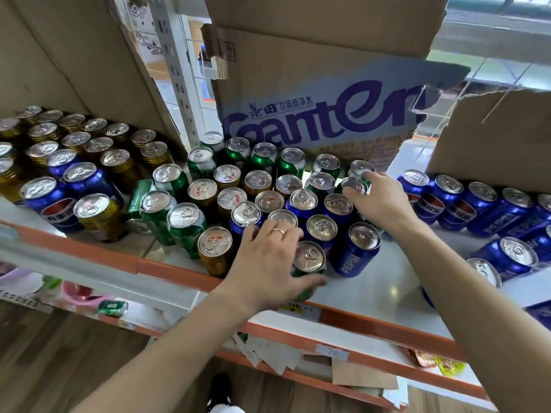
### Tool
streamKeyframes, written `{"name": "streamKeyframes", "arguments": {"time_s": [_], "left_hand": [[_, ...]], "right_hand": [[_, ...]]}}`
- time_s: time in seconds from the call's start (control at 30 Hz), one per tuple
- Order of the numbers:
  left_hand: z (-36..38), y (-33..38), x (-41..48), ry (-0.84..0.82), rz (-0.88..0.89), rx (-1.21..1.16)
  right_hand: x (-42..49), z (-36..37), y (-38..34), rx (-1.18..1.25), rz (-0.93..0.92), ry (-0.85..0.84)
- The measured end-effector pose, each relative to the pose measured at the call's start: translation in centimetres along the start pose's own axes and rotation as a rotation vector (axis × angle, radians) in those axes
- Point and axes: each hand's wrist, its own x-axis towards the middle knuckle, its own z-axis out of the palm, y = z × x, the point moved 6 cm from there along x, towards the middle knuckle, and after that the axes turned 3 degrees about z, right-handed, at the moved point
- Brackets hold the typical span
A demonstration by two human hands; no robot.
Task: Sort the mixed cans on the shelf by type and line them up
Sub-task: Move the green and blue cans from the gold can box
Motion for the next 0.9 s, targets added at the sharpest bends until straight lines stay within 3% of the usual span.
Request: {"name": "streamKeyframes", "arguments": {"time_s": [0.07, 0.17, 0.27, 0.4, 0.57, 0.73, 0.9], "left_hand": [[-1.3, -2.0, -0.3, 0.090, -0.030, -0.154], [-2.8, -6.4, -0.1, 0.231, -0.107, -0.124], [-4.1, -10.5, 1.2, 0.270, -0.180, -0.085], [-3.9, -14.3, 3.6, 0.037, -0.248, 0.078], [-2.3, -14.5, 6.5, -0.285, -0.142, 0.298], [-1.8, -14.2, 7.9, -0.292, -0.051, 0.464], [-1.7, -14.7, 7.8, -0.201, 0.039, 0.391]], "right_hand": [[-2.1, -0.4, -1.4, 0.015, -0.100, 0.030], [-5.1, 0.2, -4.3, 0.038, -0.289, -0.009], [-6.7, 1.9, -7.3, 0.003, -0.377, -0.082], [-7.2, 4.0, -9.2, -0.148, -0.346, -0.129], [-7.2, 4.8, -10.2, -0.274, -0.255, -0.126], [-6.6, 5.0, -10.6, -0.304, -0.168, -0.142], [-6.6, 5.9, -12.1, -0.395, -0.090, -0.167]]}}
